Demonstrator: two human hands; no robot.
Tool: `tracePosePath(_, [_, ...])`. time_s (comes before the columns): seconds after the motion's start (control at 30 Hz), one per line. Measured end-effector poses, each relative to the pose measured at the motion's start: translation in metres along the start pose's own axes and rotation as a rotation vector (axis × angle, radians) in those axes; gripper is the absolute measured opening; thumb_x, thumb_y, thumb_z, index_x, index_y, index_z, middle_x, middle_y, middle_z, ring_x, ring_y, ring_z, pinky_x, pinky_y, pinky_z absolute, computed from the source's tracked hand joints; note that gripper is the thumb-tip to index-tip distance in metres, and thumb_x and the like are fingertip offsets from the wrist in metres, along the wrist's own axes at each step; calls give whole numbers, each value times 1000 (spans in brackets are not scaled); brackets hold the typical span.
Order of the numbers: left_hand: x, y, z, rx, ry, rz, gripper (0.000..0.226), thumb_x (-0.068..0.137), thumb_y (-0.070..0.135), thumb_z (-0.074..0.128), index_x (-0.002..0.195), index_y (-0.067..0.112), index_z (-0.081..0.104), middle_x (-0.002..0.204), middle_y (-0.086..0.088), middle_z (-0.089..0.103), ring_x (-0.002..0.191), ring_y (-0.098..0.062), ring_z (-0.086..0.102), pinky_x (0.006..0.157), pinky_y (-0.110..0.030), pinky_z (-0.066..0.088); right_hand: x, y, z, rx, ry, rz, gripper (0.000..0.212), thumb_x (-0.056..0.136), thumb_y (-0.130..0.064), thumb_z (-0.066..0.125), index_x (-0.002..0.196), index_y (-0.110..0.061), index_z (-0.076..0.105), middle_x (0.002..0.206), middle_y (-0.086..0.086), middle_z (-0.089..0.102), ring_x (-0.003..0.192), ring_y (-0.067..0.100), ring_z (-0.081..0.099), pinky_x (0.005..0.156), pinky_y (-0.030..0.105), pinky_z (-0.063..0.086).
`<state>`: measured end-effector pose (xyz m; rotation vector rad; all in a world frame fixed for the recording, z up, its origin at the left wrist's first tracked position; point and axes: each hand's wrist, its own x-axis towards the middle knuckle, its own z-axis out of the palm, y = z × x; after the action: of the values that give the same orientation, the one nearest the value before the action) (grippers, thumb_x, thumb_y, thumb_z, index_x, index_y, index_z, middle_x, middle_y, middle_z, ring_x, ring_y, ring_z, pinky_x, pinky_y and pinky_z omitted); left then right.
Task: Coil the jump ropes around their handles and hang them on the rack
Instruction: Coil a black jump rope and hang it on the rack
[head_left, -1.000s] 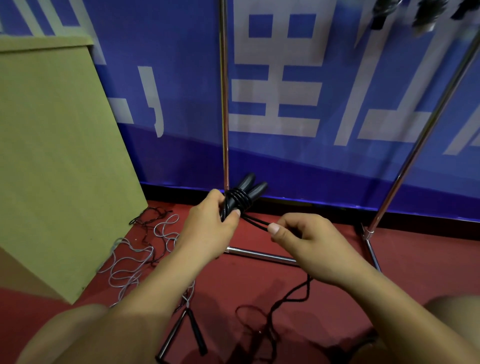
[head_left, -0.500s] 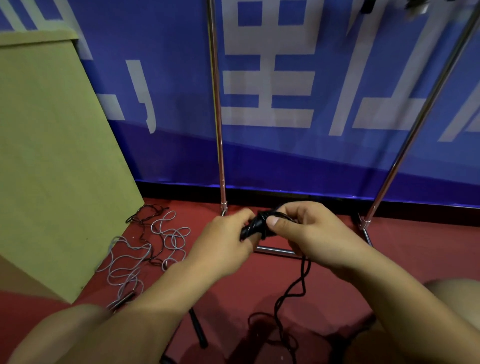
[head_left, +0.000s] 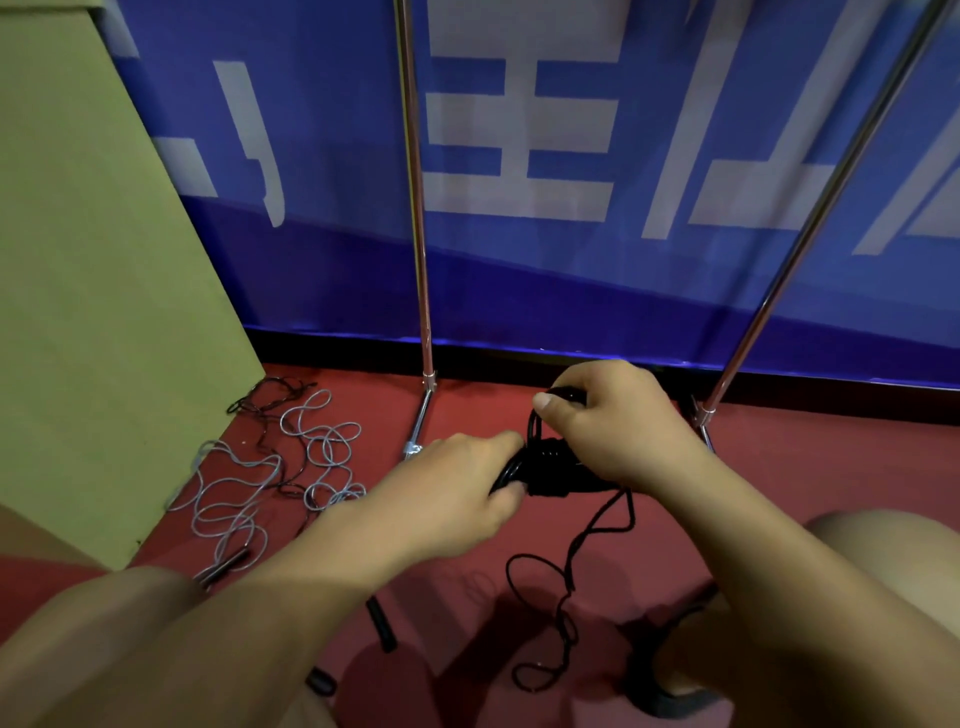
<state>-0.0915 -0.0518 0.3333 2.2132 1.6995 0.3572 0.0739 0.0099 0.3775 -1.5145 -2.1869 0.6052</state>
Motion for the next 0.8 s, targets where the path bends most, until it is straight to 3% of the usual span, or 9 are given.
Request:
tracePosePath(0.17, [-6, -3, -10, -6, 15, 51, 16, 93, 40, 56, 92, 26, 47, 69, 8, 51, 66, -20, 50, 60, -33, 40, 5, 3, -2, 39, 32, -15, 18, 86, -40, 71, 82, -22, 74, 69, -7, 65, 67, 6, 61, 59, 24, 46])
tracePosePath(0.27, [-12, -3, -14, -24, 16, 81, 16, 94, 41, 56, 92, 27, 48, 66, 9, 51, 62, -15, 48, 58, -34, 39, 8, 5, -8, 271, 31, 65, 15, 76, -31, 84, 81, -21, 73, 71, -6, 69, 64, 8, 65, 64, 28, 55])
tracePosePath(0.37, [-16, -1, -19, -76, 26, 101, 14, 95, 39, 56, 93, 26, 51, 64, 7, 51, 59, -11, 48, 56, -33, 39, 9, 7, -18, 464, 29, 107, 21, 71, -19, 88, 84, -18, 72, 64, -5, 64, 52, 2, 59, 58, 20, 48])
tracePosePath(0.43, [-17, 0, -23, -106, 26, 110, 13, 95, 38, 56, 94, 26, 53, 62, 6, 51, 59, -10, 48, 55, -30, 36, 9, 7, -26, 497, 33, 96, 22, 70, -16, 88, 84, -17, 72, 58, -6, 58, 46, 0, 52, 53, 14, 42])
tracePosePath(0.6, [-18, 2, -24, -195, 29, 120, 11, 95, 37, 56, 95, 26, 54, 65, 4, 53, 61, -13, 50, 59, -33, 41, 12, 12, -33, 506, 40, 84, 26, 68, -17, 89, 87, -17, 72, 66, 5, 61, 56, 9, 55, 63, 26, 47])
tracePosePath(0.7, [-21, 5, -23, -276, -3, 119, 9, 95, 36, 58, 93, 27, 55, 64, 7, 50, 58, -9, 46, 57, -31, 39, 14, 15, -29, 564, -4, 75, 26, 66, -11, 88, 85, -8, 70, 66, 3, 60, 53, 5, 54, 57, 16, 46])
tracePosePath(0.8, [-25, 8, -31, -484, -61, 132, 9, 95, 28, 61, 90, 21, 58, 71, -3, 55, 64, -14, 49, 61, -36, 41, 16, 19, -27, 651, -86, 96, 26, 66, -14, 86, 84, -9, 69, 69, 2, 59, 54, 4, 53, 55, 14, 45])
